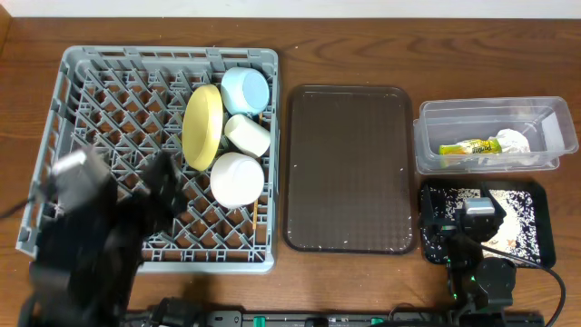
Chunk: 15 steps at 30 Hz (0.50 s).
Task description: Sort waste into correct bins and load items into the dishwasher rack
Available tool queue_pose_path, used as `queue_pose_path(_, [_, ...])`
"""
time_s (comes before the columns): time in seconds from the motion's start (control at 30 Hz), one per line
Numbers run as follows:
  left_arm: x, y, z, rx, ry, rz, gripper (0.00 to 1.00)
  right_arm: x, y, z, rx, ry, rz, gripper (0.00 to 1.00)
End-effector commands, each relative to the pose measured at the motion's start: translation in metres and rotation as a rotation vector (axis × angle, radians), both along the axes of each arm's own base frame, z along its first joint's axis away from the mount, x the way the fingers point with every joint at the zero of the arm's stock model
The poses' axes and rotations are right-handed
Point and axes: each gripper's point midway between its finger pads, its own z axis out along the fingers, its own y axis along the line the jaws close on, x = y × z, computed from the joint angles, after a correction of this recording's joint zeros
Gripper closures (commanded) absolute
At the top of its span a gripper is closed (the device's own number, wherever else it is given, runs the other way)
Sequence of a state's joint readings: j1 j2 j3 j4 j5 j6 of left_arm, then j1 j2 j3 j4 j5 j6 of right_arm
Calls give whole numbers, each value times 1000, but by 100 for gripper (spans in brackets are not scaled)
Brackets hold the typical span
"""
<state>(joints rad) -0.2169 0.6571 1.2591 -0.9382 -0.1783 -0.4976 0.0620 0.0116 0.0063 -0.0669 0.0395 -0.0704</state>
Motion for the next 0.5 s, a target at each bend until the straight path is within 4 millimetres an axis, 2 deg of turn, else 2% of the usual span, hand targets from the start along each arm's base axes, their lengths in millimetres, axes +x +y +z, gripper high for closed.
queue_pose_path(0.0, [-24,6,-7,6,-37,-4,8,0,-2,0,-13,-1,-4,1])
queue_pose_path(0.1, [-47,11,-19,6,-53,-6,8,0,-2,0,-13,-1,-4,1])
queue_pose_path(0.23, [-64,15,-38,-1,-90,4,8,0,-2,0,-13,-1,-4,1])
queue_pose_path(0.33, [-69,19,-61,1,-86,20,8,0,-2,0,-13,-1,-4,1])
queue_pose_path(0.47, [-65,27,-90,7,-93,81,8,0,-2,0,-13,-1,-4,1])
